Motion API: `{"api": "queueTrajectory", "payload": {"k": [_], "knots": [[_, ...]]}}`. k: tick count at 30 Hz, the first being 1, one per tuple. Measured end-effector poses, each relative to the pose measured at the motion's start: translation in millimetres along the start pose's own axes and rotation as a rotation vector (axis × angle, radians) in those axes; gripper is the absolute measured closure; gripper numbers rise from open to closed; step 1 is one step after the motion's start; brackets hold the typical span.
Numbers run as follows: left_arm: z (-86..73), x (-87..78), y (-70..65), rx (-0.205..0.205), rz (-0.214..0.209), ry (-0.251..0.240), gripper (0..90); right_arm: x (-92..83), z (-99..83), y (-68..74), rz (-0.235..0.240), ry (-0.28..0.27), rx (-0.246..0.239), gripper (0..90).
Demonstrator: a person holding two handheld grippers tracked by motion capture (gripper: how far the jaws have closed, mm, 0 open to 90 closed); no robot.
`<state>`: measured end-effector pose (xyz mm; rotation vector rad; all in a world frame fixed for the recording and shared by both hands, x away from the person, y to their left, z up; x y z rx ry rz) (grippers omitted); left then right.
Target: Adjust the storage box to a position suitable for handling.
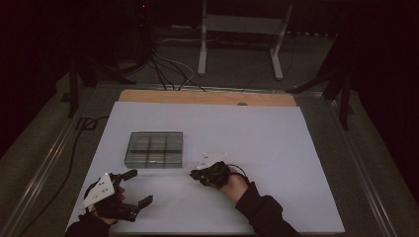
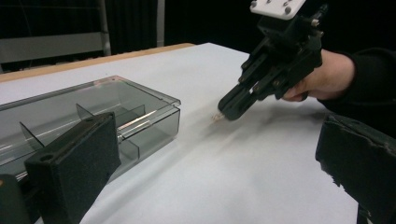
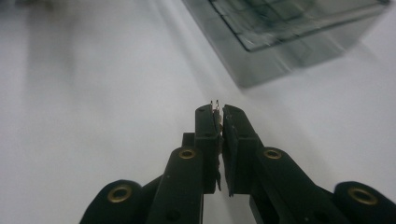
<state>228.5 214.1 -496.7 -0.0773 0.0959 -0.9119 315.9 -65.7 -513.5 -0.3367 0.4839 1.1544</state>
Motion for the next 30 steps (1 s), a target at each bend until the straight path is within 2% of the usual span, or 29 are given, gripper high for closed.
{"api": "queueTrajectory", "payload": {"k": [11,20,21,23,28,30], "knots": [[-0.2,1.1,-0.6,-0.001,-0.005,0.001,0.6,-45.2,-25.0,-21.4,-0.071,-0.004,0.078,85.4],[-0.6,1.8,-0.4,-0.005,-0.004,0.0,0.6,-86.6,-43.5,-34.5,-0.143,-0.019,0.12,85.3],[-0.6,1.8,-0.4,-0.005,-0.004,0.0,0.6,-86.6,-43.5,-34.5,-0.143,-0.019,0.12,85.3],[-0.6,1.8,-0.2,-0.008,-0.003,-0.001,0.6,-102.5,-50.1,-38.3,-0.173,-0.03,0.137,85.3],[-0.9,2.0,0.1,-0.009,-0.003,0.001,0.6,-119.4,-59.5,-42.2,-0.209,-0.029,0.15,85.3],[-0.9,2.3,0.1,-0.01,-0.002,0.001,0.6,-130.3,-67.4,-45.3,-0.235,-0.028,0.172,85.3]]}}
Point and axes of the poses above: each handheld gripper's, and its own axes: x roughly forward along the jaws, z roughly out of its top, y roughly to its left, the point moved 3 cm from there along x, roughly forward along the jaws, and after that the axes turned 11 degrees about -y, right-handed, at the moved point
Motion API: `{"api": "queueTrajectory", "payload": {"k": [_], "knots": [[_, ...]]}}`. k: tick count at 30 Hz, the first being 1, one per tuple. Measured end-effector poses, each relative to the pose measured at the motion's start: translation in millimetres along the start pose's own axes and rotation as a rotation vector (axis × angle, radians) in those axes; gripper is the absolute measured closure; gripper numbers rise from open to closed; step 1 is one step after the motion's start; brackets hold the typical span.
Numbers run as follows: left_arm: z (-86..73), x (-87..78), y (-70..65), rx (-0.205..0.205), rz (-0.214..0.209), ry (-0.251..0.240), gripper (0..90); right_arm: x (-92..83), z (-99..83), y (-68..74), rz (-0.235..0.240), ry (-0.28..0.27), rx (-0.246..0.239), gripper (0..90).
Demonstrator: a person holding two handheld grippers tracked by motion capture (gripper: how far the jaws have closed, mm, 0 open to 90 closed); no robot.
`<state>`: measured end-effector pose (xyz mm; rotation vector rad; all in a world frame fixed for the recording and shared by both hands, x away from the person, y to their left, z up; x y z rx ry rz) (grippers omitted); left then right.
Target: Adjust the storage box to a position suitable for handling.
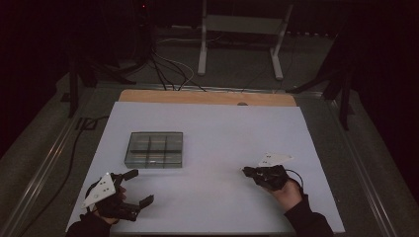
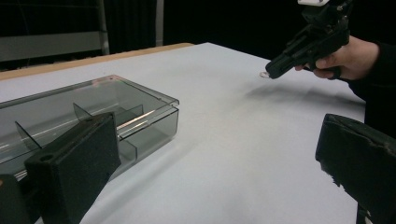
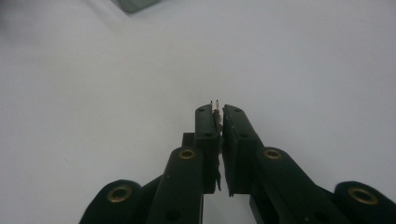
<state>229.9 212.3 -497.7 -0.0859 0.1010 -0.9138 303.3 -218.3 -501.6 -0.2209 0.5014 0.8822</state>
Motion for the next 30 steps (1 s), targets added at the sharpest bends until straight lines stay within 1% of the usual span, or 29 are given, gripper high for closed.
{"api": "queueTrajectory", "payload": {"k": [4,5,11,14,16,18,23,30], "knots": [[0.0,0.1,-0.1,0.002,0.0,0.001,0.6,-5.8,-4.3,-4.5,-0.018,0.002,0.008,85.2],[-0.1,0.1,-0.1,0.001,0.0,0.001,0.6,-12.9,-9.7,-9.5,-0.04,0.007,0.019,85.2],[-0.3,0.1,0.3,0.002,0.0,0.003,0.6,-26.3,-22.7,-16.6,-0.075,0.023,0.038,85.3],[-0.6,0.3,0.2,-0.001,0.0,0.003,0.6,-33.9,-29.6,-21.4,-0.096,0.024,0.053,85.2],[-0.7,0.5,0.1,0.001,0.0,0.005,0.6,-38.7,-34.0,-24.4,-0.107,0.024,0.072,85.2],[-0.7,0.6,-0.1,0.001,-0.001,0.005,0.6,-42.3,-38.0,-26.8,-0.121,0.03,0.077,85.2],[-0.6,0.8,-0.3,0.004,-0.002,0.008,0.6,-45.1,-47.5,-31.0,-0.131,0.047,0.098,85.2],[-0.9,0.7,-0.5,0.006,0.0,0.013,0.6,-40.7,-54.7,-32.7,-0.132,0.065,0.107,84.9]]}}
Point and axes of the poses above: each handheld gripper's, and its own axes: x roughly forward along the jaws, z roughly out of its top, y roughly to its left, the point moved 3 cm from there along x, roughly forward along the jaws, and after that the axes turned 11 degrees about -y, right-handed, at the moved point
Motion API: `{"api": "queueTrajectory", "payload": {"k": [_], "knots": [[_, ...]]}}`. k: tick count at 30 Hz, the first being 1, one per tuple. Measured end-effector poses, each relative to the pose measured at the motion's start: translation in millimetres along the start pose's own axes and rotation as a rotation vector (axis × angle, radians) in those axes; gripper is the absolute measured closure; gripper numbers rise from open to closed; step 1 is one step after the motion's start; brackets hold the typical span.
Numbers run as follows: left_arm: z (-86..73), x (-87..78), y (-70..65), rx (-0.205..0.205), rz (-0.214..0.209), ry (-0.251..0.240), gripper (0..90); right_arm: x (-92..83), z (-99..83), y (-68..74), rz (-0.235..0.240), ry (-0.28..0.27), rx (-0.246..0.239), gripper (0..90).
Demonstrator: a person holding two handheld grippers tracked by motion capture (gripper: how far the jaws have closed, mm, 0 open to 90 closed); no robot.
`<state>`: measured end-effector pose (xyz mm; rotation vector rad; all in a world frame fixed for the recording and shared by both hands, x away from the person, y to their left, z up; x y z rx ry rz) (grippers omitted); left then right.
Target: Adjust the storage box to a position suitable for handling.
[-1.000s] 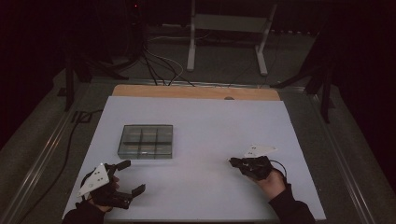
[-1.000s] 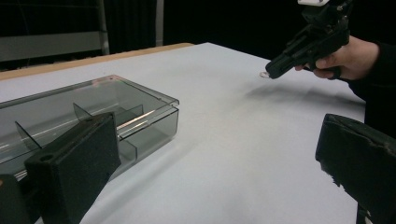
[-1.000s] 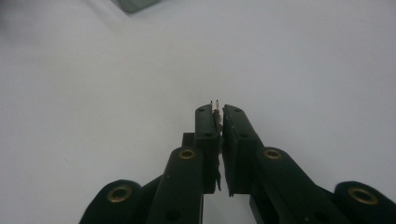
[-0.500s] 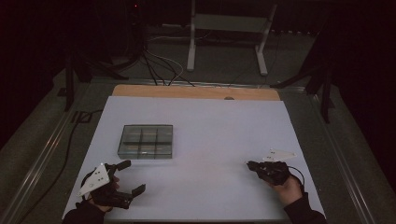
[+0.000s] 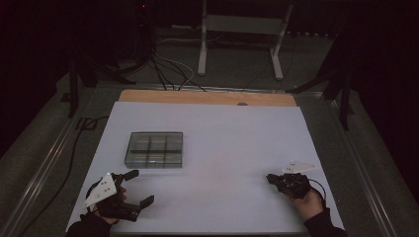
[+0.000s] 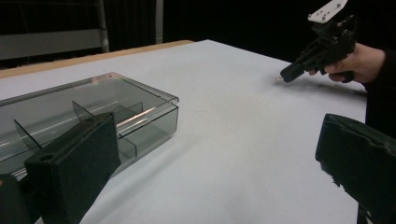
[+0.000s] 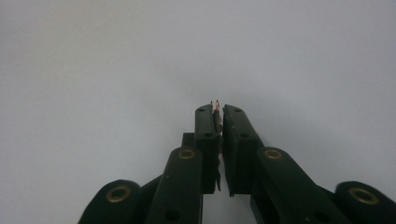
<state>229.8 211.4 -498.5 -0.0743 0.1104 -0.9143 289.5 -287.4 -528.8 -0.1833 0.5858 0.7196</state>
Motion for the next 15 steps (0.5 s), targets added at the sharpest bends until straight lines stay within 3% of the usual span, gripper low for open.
{"api": "queueTrajectory", "payload": {"k": [10,15], "knots": [[0.6,1.7,-2.4,0.012,-0.01,0.011,0.6,0.0,-2.5,-2.2,-0.012,-0.009,0.008,83.7],[5.4,1.1,-1.5,0.013,-0.007,0.004,0.6,-3.3,0.8,-1.3,-0.013,-0.042,0.019,72.4]]}}
Point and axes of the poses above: each handheld gripper's, and its own axes: x roughly forward along the jaws, z roughly out of its top, y roughly to its left, the point moved 3 cm from there along x, roughly forward along the jaws, and after that the axes turned 11 degrees about -y, right-handed, at the moved point
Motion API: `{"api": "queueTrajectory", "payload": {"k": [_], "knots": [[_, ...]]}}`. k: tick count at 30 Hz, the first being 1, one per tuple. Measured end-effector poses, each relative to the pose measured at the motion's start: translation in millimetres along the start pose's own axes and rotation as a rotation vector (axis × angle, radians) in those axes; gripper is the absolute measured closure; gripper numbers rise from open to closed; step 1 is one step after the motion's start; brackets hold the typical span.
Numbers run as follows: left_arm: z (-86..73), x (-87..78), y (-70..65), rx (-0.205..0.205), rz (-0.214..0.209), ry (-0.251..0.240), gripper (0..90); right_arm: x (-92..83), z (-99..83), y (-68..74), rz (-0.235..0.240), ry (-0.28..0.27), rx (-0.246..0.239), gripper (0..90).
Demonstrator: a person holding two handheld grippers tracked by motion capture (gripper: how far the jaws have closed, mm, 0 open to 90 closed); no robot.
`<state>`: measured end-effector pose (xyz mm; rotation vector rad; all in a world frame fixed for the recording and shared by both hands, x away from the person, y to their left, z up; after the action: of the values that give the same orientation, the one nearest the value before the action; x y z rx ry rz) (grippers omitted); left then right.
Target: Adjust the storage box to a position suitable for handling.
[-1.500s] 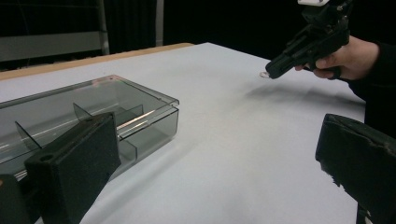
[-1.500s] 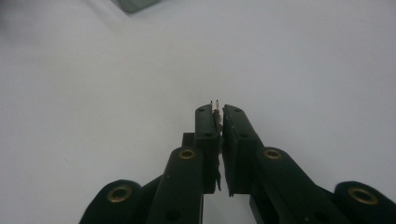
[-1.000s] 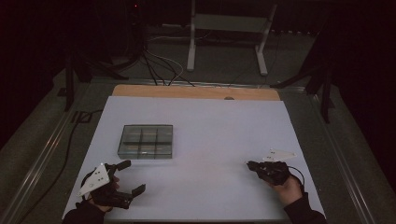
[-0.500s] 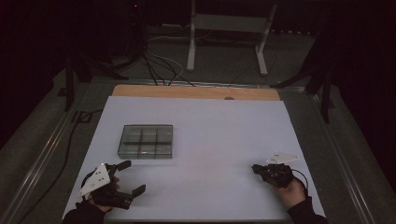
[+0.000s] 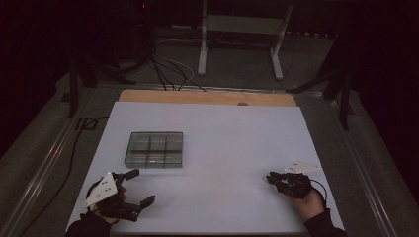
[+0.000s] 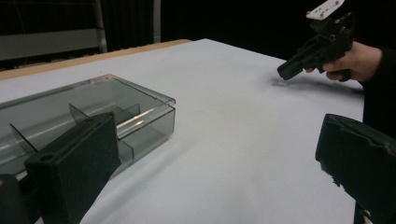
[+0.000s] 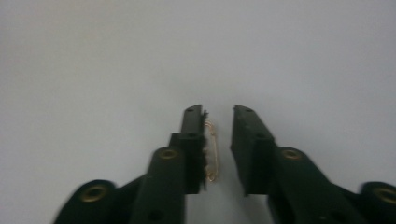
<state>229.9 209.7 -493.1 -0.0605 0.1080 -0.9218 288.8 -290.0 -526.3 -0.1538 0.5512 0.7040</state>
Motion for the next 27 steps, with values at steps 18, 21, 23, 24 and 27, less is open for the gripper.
{"api": "queueTrajectory", "payload": {"k": [18,21,23,24,27], "knots": [[24.1,-6.2,47.3,0.019,0.091,-0.01,4.7,-1.4,22.9,22.7,0.158,-0.188,0.086,9.3],[25.7,-9.6,63.7,0.018,0.162,0.041,7.5,0.2,29.0,26.4,0.157,-0.206,0.078,5.3],[26.7,-12.4,72.7,-0.004,0.18,0.047,8.5,2.0,32.7,30.1,0.176,-0.215,0.079,3.8],[27.2,-13.7,77.0,-0.016,0.212,0.07,10.0,2.9,34.4,32.2,0.184,-0.218,0.076,3.8],[28.0,-17.0,88.7,0.003,0.289,0.102,11.8,5.5,38.3,38.2,0.197,-0.22,0.057,3.8]]}}
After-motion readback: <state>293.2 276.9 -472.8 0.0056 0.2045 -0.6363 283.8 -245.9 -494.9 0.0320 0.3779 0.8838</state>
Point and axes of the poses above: each handheld gripper's, and its own axes: x roughly forward along the jaws, z roughly out of its top, y roughly to its left, the point moved 3 cm from there along x, roughly forward along the jaws, and after that the axes turned 11 degrees about -y, right-handed, at the moved point
